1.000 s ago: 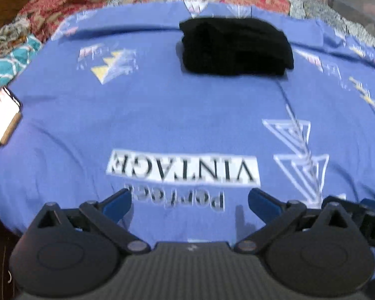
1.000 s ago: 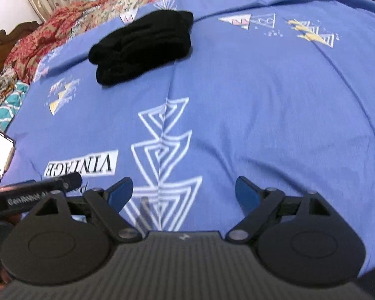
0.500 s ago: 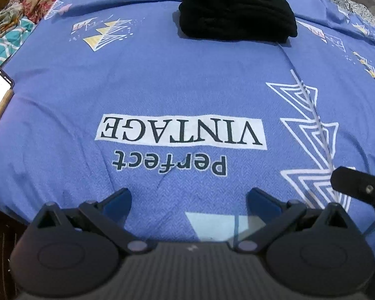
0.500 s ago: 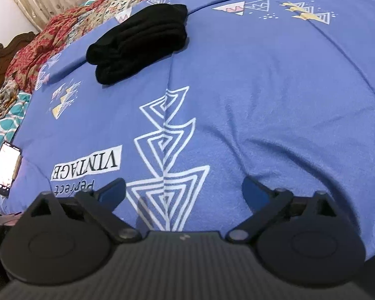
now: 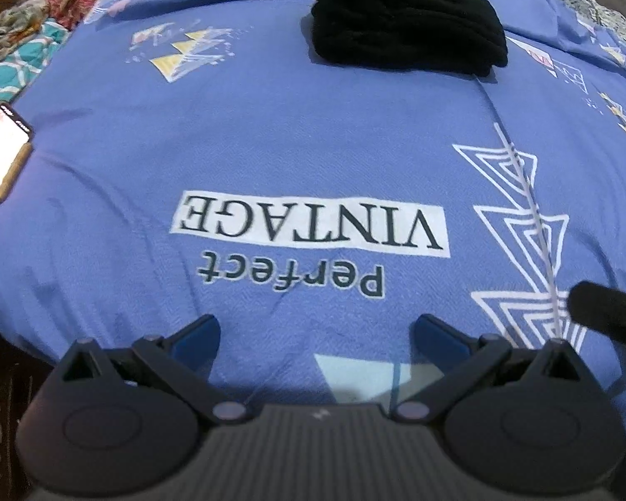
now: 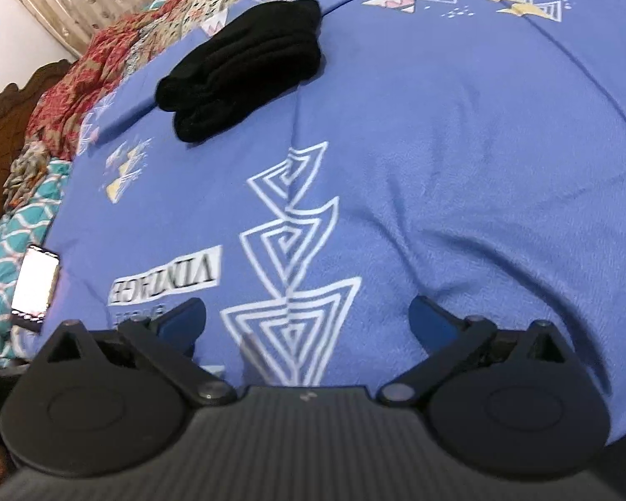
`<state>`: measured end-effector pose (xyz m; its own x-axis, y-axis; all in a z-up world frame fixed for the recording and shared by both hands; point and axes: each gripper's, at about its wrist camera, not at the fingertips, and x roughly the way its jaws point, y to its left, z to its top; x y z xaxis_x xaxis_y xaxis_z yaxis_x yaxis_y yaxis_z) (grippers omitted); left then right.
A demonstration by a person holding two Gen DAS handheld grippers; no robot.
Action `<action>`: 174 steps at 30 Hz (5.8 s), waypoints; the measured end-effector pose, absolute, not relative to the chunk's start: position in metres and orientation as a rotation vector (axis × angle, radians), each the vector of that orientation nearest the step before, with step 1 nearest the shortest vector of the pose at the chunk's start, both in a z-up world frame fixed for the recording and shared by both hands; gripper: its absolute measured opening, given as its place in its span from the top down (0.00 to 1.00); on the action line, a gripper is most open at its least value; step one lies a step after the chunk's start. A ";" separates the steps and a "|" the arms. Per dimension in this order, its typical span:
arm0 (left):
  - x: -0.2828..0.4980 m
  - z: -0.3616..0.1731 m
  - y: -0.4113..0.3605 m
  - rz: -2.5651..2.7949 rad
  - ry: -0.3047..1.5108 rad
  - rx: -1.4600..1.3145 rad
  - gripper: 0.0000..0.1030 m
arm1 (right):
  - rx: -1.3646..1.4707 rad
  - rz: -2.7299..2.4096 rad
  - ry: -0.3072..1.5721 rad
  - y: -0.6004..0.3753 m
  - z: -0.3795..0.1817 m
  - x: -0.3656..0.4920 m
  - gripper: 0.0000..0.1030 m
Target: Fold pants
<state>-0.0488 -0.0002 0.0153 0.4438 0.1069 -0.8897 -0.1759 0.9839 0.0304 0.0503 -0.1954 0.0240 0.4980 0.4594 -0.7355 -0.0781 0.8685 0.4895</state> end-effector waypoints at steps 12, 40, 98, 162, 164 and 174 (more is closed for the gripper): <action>-0.062 0.041 0.003 0.250 1.024 -0.022 0.00 | 0.311 0.339 0.864 -0.195 0.059 0.027 0.00; -0.065 0.064 0.013 0.343 0.830 0.216 0.00 | 0.364 0.350 0.898 -0.196 0.054 0.031 0.00; -0.066 0.065 0.013 0.271 0.885 0.177 0.00 | 0.360 0.374 0.838 -0.193 0.063 0.027 0.00; -0.064 0.047 -0.005 0.180 1.025 0.097 0.00 | 0.376 0.376 0.843 -0.197 0.059 0.027 0.00; -0.064 0.047 -0.005 0.180 1.026 0.094 0.00 | 0.377 0.376 0.843 -0.197 0.059 0.027 0.00; -0.064 0.045 -0.005 0.174 1.033 0.089 0.00 | 0.376 0.378 0.843 -0.198 0.059 0.028 0.00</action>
<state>-0.0635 -0.0052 0.0453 0.5004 0.1856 -0.8457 -0.1021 0.9826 0.1553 0.0276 -0.1977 0.0591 0.6072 0.4641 -0.6449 -0.1727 0.8694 0.4630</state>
